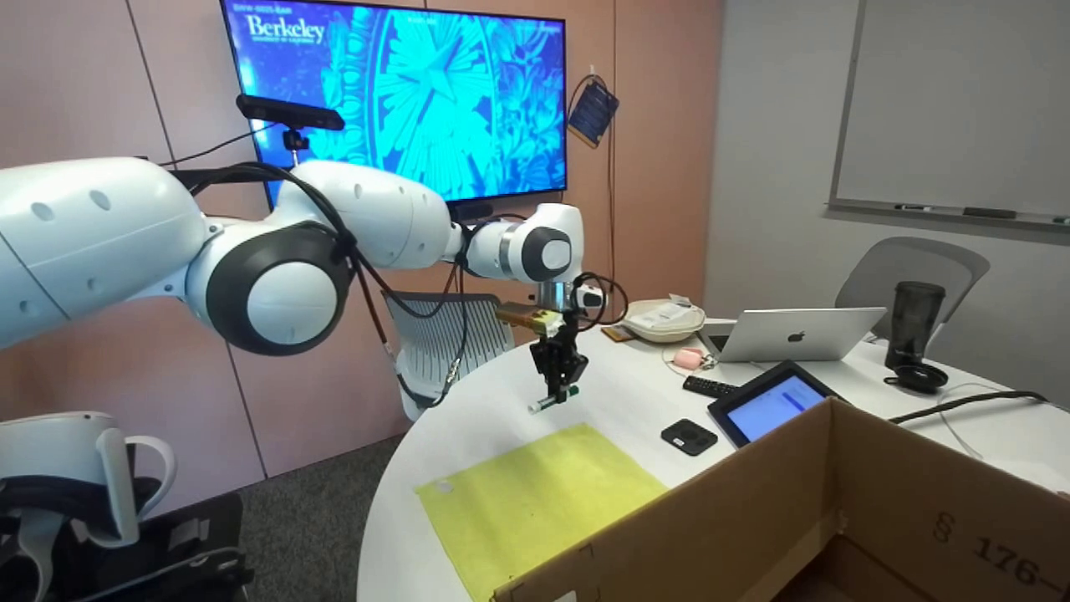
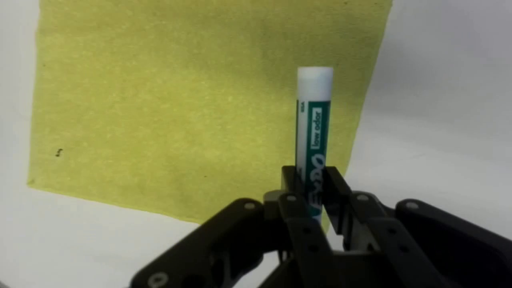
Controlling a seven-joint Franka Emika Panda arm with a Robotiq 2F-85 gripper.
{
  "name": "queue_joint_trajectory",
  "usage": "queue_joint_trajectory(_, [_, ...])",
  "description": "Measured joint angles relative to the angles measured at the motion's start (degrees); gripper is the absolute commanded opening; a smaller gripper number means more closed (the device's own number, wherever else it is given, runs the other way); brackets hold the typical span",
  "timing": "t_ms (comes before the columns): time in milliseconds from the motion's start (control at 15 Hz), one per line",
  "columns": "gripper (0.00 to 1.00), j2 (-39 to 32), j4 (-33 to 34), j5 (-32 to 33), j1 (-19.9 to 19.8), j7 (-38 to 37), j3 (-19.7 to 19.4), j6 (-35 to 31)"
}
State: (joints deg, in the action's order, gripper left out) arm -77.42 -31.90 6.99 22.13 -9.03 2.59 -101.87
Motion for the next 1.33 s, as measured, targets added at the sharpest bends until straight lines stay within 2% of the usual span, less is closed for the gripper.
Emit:
queue_joint_trajectory(267, [0.07, 0.30, -0.28, 0.00, -2.84, 3.07, 0.04, 1.56])
queue_joint_trajectory(733, [0.07, 3.20, -4.09, 0.32, -3.97, 5.10, -0.15, 2.41])
queue_joint_trajectory(1000, [0.07, 6.95, -10.07, 0.72, -5.08, 7.18, -0.20, 1.03])
queue_joint_trajectory(1333, [0.07, 13.04, -22.31, 1.49, -6.18, 9.30, -0.48, -4.82])
